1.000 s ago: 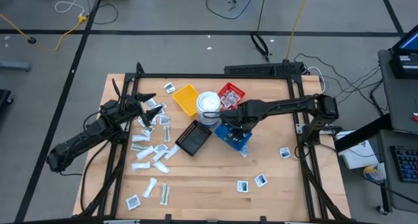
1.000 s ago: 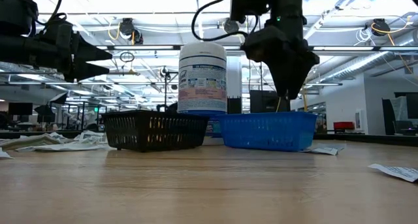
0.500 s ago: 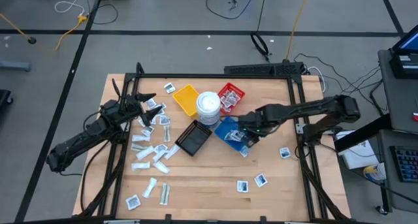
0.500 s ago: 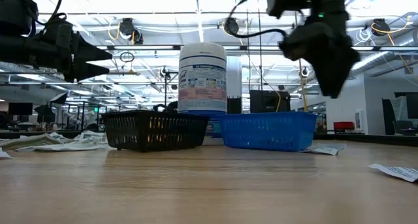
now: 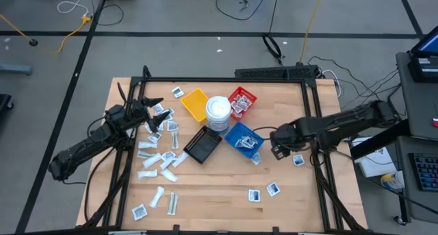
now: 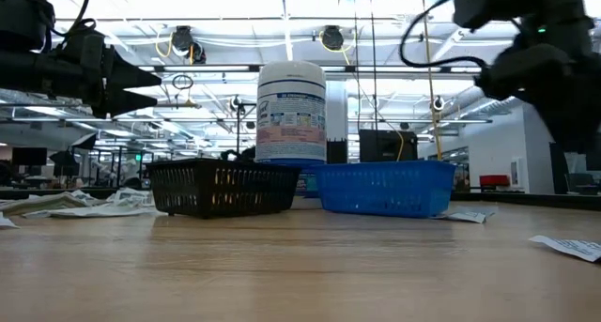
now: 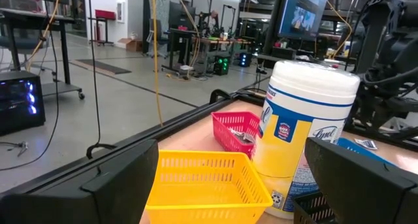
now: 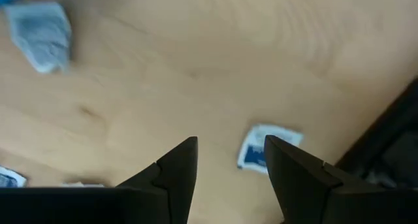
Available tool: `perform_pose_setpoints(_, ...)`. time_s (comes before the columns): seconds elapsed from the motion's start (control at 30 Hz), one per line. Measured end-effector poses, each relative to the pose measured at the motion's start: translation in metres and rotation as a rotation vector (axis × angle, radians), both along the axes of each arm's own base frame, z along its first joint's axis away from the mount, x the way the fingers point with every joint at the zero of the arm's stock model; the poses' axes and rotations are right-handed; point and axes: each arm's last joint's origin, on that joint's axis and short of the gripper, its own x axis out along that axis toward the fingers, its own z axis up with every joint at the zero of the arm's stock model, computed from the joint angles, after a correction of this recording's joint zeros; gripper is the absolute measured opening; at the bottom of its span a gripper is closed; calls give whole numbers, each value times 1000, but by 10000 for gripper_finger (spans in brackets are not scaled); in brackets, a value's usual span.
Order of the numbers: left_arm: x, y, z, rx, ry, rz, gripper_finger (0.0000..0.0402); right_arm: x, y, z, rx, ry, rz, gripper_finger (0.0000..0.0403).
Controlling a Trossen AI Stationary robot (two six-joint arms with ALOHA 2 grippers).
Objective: Pick & Place First Aid Supplies
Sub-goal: Put the alcohol pad into the blue bin
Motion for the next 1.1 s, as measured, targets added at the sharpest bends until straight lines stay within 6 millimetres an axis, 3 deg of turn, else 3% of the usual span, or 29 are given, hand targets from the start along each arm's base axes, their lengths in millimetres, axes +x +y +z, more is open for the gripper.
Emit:
perform_pose_setpoints(0.27, 0, 0, 0, 0, 0, 0, 392, -23, 6, -5, 3, 17, -71, 171)
perform_pose_setpoints(0.53, 0, 0, 0, 0, 0, 0, 392, -30, 7, -9, 24, 23, -104, 171)
perform_pose_setpoints(1.1, 0, 0, 0, 0, 0, 0, 392, -37, 9, -67, 104, 108, -153, 171)
